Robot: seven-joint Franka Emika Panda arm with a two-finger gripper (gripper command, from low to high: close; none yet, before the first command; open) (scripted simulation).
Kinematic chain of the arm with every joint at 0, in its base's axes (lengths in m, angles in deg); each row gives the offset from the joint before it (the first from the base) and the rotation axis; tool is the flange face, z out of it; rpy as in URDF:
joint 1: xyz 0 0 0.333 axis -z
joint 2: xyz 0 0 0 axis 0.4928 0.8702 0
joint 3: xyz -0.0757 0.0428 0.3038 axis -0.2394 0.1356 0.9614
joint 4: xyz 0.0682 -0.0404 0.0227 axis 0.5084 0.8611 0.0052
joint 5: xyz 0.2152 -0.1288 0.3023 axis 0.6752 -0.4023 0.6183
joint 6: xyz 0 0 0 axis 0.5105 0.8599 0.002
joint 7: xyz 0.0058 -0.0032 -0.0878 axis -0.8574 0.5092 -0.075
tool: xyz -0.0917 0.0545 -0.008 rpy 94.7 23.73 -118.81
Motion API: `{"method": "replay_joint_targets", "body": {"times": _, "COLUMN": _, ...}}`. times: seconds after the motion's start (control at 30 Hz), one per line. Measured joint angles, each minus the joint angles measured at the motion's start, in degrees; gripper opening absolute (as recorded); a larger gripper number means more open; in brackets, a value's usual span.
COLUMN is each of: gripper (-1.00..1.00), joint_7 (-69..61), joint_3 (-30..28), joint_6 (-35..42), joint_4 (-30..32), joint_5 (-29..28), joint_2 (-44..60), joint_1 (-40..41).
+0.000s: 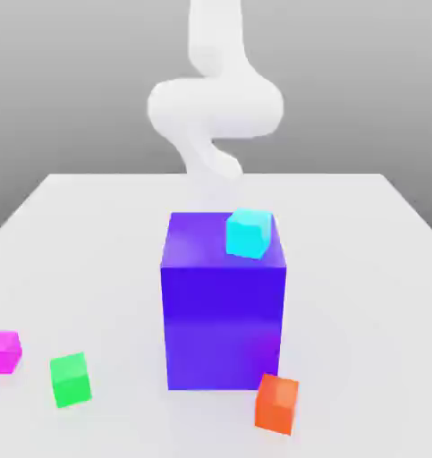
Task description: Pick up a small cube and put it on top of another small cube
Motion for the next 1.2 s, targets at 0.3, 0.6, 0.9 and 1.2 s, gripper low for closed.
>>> {"method": "replay_joint_targets", "body": {"times": 0.3, "gripper": 0.00, "joint_7": 16.9, "joint_3": -0.7, "joint_6": -7.0, "joint_4": 3.1, "joint_5": -6.2, "joint_2": 18.0, "joint_1": 13.3}}
{"method": "replay_joint_targets", "body": {"times": 0.6, "gripper": 0.00, "joint_7": 30.2, "joint_3": -6.2, "joint_6": -14.2, "joint_4": 6.2, "joint_5": -7.7, "joint_2": 35.4, "joint_1": 22.7}}
{"method": "replay_joint_targets", "body": {"times": 0.9, "gripper": 0.00, "joint_7": 34.3, "joint_3": -8.9, "joint_6": -21.8, "joint_4": 9.5, "joint_5": 3.7, "joint_2": 52.5, "joint_1": 32.1}}
{"method": "replay_joint_targets", "body": {"times": 1.2, "gripper": -1.00, "joint_7": 32.0, "joint_3": -5.8, "joint_6": -30.5, "joint_4": 7.9, "joint_5": 9.5, "joint_2": 64.7, "joint_1": 36.1}}
